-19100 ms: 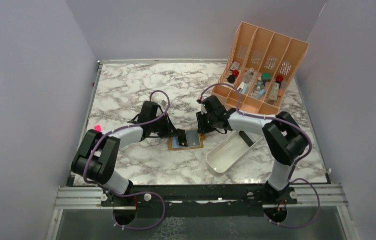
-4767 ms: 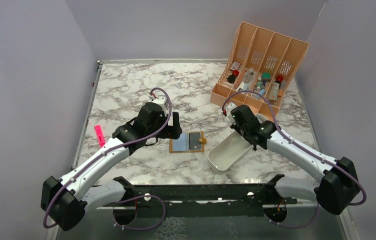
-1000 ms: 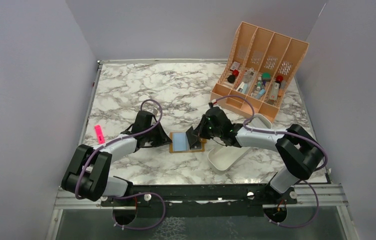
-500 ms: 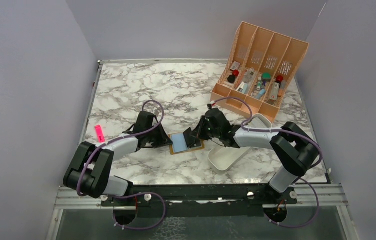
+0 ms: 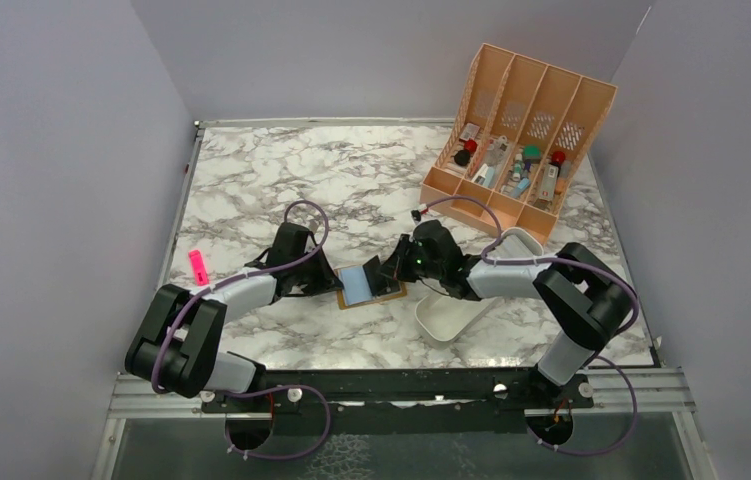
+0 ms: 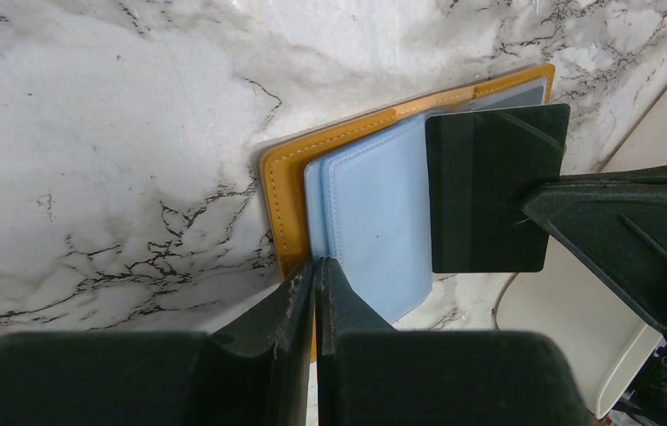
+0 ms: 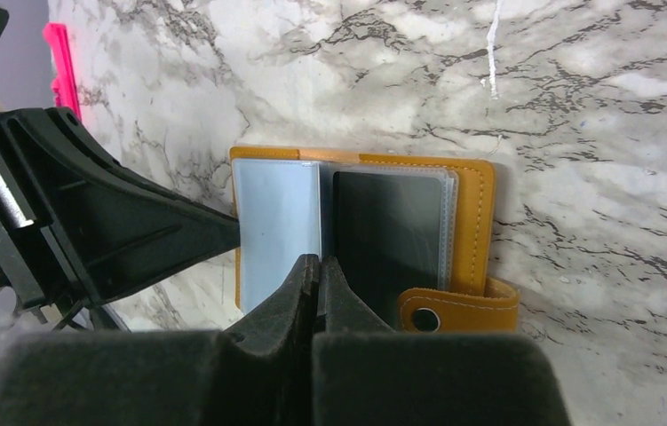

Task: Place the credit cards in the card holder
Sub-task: Insert the credit card into the card holder.

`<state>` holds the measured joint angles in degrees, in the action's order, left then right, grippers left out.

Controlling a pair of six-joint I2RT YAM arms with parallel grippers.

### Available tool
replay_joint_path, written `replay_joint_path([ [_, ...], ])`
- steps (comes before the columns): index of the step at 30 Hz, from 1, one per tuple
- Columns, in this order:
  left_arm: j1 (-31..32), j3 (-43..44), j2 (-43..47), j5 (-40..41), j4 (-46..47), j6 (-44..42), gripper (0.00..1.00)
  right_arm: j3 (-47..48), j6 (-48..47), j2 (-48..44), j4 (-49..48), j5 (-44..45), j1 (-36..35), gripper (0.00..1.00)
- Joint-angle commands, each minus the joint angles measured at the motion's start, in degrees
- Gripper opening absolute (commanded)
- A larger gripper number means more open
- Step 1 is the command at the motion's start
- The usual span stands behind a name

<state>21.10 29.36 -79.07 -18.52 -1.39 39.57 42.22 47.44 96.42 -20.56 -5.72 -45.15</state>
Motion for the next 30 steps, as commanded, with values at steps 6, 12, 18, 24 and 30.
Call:
replay_joint_path([
  [6, 0.82, 0.69, -0.62, 4.18, -2.83, -1.78, 0.10, -1.76, -3.01, 2.07, -3.83, -5.64, 0.49, 0.01],
  [12, 2.07, 1.19, -1.98, 4.32, -2.61, -1.11, 0.10, -3.09, -1.97, 3.81, -7.56, -7.61, 1.18, 0.02],
  [18, 3.04, 1.18, -1.27, 5.18, -2.47, -0.29, 0.10, -2.10, 0.35, 5.85, -10.18, -7.45, 1.28, 0.01],
  [24, 3.29, 0.52, -1.51, 6.19, -2.42, -0.33, 0.10, -3.78, 5.59, 6.51, -14.65, -7.98, 1.29, 0.01],
  [30, 3.37, 0.11, -1.45, 7.15, -2.57, -0.98, 0.10, -3.27, 7.14, 7.79, -15.12, -9.43, 1.31, 0.08],
])
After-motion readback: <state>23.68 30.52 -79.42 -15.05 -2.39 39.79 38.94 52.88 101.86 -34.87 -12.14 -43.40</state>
